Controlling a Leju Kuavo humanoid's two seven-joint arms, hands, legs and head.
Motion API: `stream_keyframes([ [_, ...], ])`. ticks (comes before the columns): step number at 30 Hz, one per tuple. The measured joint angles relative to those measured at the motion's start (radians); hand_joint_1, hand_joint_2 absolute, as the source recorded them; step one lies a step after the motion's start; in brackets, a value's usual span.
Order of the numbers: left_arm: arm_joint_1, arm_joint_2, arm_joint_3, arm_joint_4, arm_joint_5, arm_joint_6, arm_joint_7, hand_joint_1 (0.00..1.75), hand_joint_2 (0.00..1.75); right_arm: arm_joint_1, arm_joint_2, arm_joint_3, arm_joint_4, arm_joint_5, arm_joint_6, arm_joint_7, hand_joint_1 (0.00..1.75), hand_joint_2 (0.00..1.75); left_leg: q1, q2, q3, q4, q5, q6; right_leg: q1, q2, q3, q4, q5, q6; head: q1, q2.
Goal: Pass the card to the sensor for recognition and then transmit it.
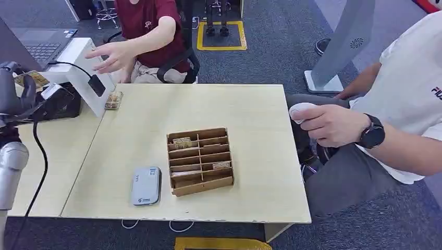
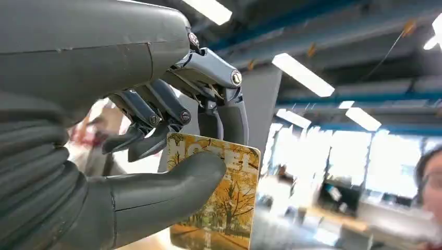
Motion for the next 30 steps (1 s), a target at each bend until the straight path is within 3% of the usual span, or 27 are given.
stream_keyframes([
  [7, 0.001, -0.074, 0.0, 0.099, -0.026, -0.002, 0.019, 1.75, 1.75, 0.001, 0.0, 0.01, 0.0, 0.0, 0.002, 0.0, 0.0, 1.75, 0.0, 0.0, -0.001, 0.0, -0.001, 0.0, 0.0, 0.001, -0.001, -0.001, -0.001, 0.001, 0.0, 0.0],
  [19, 0.0, -0.11, 0.0, 0.144, -0.039, -0.023, 0.013, 1.75, 1.75, 0.002, 0.0, 0.014, 0.0, 0.0, 0.002, 0.0, 0.0, 1.75, 0.0, 0.0, -0.002, 0.0, -0.001, 0.0, 0.0, 0.0, -0.002, 0.0, -0.001, 0.001, 0.0, 0.0],
  [25, 0.006, -0.135, 0.0, 0.135, 0.017, -0.033, -0.06, 1.75, 1.75, 0.001, -0.001, 0.013, 0.0, 0.0, 0.001, 0.0, 0.0, 1.75, 0.0, 0.0, -0.002, 0.0, -0.001, 0.0, 0.0, 0.0, -0.002, 0.0, -0.001, 0.001, 0.001, 0.0],
  [30, 0.008, -0.165, -0.006, 0.09, 0.024, -0.057, -0.069, 1.75, 1.75, 0.002, -0.001, 0.014, 0.0, -0.002, 0.0, 0.0, 0.0, 1.75, 0.0, 0.001, -0.002, 0.0, -0.001, 0.0, 0.0, 0.001, -0.002, -0.001, 0.0, 0.001, 0.001, 0.0],
])
